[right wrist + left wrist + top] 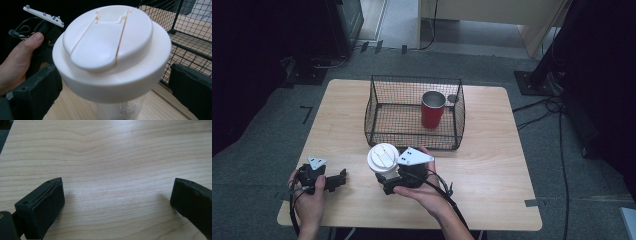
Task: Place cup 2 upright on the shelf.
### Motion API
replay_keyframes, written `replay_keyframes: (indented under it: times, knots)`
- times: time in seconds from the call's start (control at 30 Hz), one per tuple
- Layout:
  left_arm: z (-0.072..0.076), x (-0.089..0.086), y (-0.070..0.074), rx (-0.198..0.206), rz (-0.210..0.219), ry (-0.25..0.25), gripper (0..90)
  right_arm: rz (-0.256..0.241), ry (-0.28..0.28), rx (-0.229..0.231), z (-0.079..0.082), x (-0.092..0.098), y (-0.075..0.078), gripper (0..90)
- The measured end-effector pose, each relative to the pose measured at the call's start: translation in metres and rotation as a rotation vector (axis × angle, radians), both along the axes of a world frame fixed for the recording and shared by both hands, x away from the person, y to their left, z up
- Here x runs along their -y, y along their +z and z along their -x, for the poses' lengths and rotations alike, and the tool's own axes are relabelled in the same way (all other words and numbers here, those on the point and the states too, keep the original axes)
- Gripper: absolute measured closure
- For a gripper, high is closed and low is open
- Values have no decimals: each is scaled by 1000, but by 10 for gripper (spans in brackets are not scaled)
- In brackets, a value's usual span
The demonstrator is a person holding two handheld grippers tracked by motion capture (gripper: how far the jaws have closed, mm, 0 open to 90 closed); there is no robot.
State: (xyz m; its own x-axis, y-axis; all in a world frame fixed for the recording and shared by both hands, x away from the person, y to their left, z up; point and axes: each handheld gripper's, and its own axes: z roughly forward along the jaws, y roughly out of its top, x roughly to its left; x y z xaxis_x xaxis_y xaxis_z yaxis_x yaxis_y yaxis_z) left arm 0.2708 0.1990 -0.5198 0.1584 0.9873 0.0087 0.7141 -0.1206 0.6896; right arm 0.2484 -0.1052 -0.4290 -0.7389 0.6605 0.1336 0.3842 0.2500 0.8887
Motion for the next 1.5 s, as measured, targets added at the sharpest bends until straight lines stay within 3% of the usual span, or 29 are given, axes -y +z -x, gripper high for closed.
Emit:
replay_keyframes:
  times: [0.57, 1.5]
  knots:
    - [0, 0, 0, -2, 0, -1, 1, 12, -9, 2, -7, -21, -1, 15]
    - [0, 0, 0, -1, 0, 0, 1, 57, -47, 8, -7, -27, -7, 91]
